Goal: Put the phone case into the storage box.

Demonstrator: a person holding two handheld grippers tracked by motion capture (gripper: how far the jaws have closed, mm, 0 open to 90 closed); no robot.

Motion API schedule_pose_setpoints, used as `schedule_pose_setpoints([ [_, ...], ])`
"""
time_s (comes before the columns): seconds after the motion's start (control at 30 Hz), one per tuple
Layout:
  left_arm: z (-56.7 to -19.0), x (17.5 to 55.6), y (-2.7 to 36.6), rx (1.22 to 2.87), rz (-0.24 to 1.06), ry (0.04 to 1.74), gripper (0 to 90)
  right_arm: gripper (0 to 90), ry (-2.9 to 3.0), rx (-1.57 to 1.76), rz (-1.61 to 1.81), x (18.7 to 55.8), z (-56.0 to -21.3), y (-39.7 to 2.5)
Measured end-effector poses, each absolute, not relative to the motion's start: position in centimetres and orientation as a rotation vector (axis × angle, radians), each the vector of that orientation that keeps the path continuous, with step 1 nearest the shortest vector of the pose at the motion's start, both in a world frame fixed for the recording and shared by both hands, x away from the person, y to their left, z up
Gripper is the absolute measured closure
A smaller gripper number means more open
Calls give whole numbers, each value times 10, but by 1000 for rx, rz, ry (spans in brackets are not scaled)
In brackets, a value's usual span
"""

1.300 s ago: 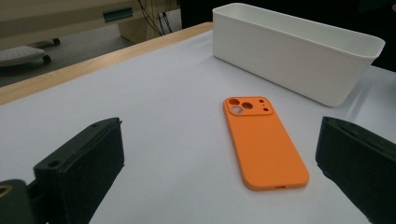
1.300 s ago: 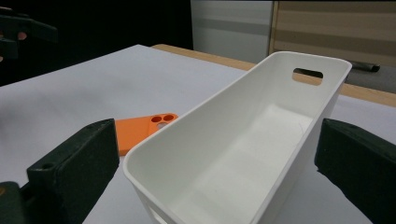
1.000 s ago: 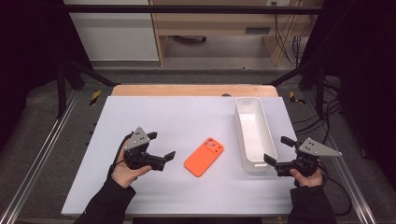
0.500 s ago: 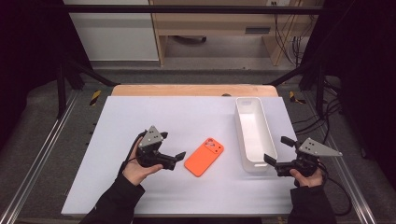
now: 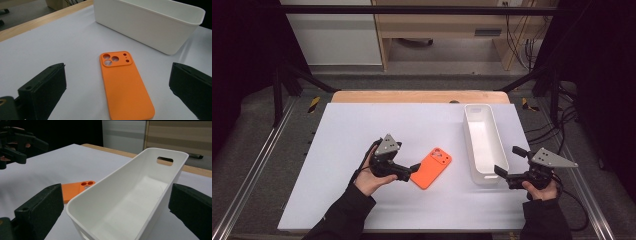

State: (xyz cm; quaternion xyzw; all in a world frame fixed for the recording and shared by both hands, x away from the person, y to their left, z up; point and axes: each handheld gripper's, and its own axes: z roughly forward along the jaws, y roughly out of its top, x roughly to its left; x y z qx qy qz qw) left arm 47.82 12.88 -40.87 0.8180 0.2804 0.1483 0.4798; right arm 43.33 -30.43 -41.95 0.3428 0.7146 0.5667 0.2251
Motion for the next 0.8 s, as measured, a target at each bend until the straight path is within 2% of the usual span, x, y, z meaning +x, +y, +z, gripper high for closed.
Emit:
schedule_pose_setpoints([
  [0.8, -417, 491, 88, 2065, 326, 674, 5, 4, 1973, 947, 1562, 433, -420, -304],
])
